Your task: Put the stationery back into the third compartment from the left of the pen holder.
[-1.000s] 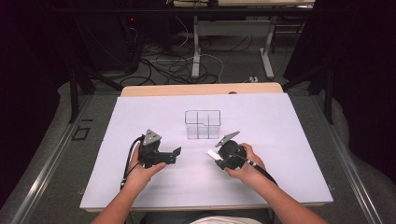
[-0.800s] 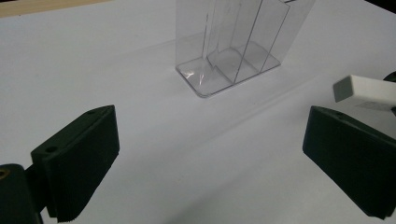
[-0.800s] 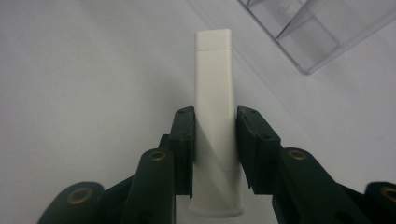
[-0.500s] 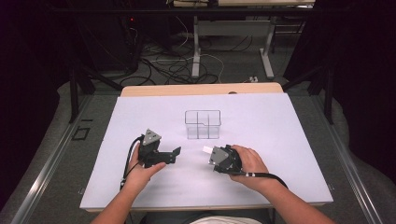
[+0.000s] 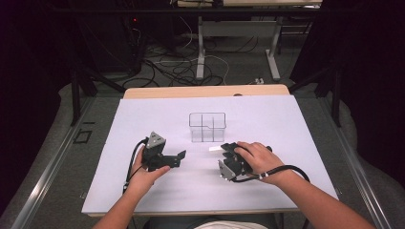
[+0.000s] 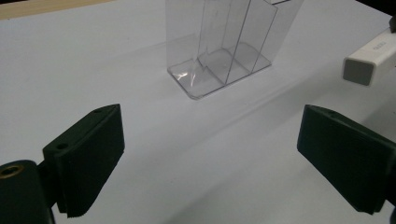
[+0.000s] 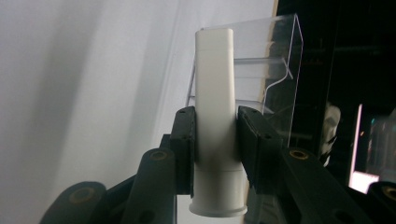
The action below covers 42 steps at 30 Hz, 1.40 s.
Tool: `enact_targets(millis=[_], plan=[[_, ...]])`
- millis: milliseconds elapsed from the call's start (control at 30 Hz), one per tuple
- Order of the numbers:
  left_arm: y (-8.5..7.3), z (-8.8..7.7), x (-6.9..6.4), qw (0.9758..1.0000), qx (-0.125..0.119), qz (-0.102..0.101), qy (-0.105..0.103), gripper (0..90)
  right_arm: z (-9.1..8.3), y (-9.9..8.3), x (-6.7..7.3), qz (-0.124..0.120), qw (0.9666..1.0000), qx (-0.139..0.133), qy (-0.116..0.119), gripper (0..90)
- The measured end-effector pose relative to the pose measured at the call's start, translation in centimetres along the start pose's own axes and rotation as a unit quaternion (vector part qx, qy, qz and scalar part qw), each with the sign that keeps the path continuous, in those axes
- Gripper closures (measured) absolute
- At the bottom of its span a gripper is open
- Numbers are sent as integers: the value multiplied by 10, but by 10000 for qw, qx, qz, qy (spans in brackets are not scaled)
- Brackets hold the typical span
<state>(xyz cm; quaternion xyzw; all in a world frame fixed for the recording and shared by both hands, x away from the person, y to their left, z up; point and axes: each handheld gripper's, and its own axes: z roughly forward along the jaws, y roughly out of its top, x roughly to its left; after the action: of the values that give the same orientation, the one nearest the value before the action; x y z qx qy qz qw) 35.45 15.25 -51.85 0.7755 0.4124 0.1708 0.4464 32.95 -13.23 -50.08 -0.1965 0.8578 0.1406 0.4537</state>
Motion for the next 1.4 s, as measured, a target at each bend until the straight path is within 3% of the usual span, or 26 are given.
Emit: enact_targets(millis=[67, 100, 133, 200, 233, 267, 333, 500, 533, 700, 800, 967, 1067, 1100, 1133, 1333, 1400], plan=[[1, -1, 0, 10000, 44, 21, -67, 89, -1, -1, 1, -77, 10000, 26, -46, 679], [2, -1, -1, 10000, 58, 24, -69, 107, -1, -2, 0, -345, 9993, 45, 162, 679], [1, 0, -2, 10000, 23, 19, -70, 107, -1, -2, 0, -345, 9993, 45, 162, 679], [2, 0, -4, 9997, 135, 72, -174, 161, 0, -4, 1, -687, 9976, -97, 76, 679], [2, 0, -4, 9997, 135, 72, -174, 162, 0, -4, 1, -687, 9976, -97, 76, 679], [2, 1, -5, 9996, 154, 93, -208, 162, 1, -3, 0, -791, 9966, -102, 204, 679], [2, 2, -7, 9994, 166, 133, -278, 169, 3, -2, 1, -1043, 9942, -179, 181, 679], [3, 6, -15, 9979, 238, 272, -530, 205, 5, 0, 2, -1277, 9912, -282, 197, 678], [3, 8, -18, 9971, 280, 324, -636, 212, 6, 0, 1, -1465, 9885, -330, 149, 678], [5, 12, -24, 9946, 364, 453, -855, 259, 8, 1, 2, -1562, 9870, -341, 155, 678], [10, 17, -31, 9928, 418, 578, -964, 265, 8, 2, 6, -1816, 9829, -273, 86, 678], [19, 20, -38, 9909, 469, 663, -1073, 278, 9, 3, 5, -1996, 9794, -299, -5, 678], [26, 25, -46, 9880, 654, 702, -1212, 297, 9, 2, 5, -2102, 9772, -306, -36, 678], [26, 25, -46, 9880, 654, 702, -1212, 313, 9, 2, 6, -2111, 9771, -284, -19, 678], [29, 27, -49, 9855, 751, 739, -1331, 322, 9, 2, 6, -2091, 9776, -255, -3, 678], [36, 35, -56, 9807, 989, 834, -1466, 380, 9, 4, 6, -2349, 9713, -360, -68, 678], [38, 38, -59, 9785, 1058, 932, -1508, 389, 10, 4, 7, -2369, 9708, -367, -88, 678]])
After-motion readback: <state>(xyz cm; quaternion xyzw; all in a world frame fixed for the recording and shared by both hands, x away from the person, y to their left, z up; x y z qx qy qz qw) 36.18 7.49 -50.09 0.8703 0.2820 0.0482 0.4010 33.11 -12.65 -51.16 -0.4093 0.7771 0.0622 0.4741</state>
